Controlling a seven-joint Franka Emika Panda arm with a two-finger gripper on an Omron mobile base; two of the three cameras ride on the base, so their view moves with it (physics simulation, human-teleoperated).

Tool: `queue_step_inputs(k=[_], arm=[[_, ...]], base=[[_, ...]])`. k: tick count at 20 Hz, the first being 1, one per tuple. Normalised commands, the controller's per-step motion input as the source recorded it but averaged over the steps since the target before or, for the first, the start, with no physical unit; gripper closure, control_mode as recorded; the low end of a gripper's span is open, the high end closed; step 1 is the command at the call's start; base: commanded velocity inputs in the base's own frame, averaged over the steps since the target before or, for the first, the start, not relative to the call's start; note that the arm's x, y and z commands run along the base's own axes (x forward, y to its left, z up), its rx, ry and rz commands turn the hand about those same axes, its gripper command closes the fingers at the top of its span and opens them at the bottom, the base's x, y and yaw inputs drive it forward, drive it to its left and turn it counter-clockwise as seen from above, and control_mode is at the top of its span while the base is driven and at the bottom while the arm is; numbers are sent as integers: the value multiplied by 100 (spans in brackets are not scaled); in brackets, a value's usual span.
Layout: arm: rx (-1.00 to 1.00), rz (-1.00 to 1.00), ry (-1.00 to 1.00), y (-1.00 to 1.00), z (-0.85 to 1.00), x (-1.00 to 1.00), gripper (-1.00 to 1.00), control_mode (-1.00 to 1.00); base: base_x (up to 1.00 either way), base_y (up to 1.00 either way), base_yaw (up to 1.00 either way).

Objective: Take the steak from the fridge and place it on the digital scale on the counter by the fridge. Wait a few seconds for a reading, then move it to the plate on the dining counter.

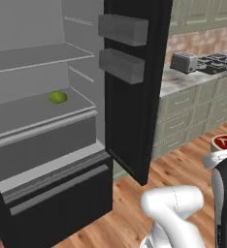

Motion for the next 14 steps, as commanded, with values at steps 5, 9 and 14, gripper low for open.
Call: queue_step_inputs(k=[5,9,14], arm=[[0,0,0,0,0,0,100,100],[0,0,0,0,0,0,100,100],[0,0,0,0,0,0,100,100]], base=[[0,-65,-46],[28,-63,-20],[79,-61,2]])
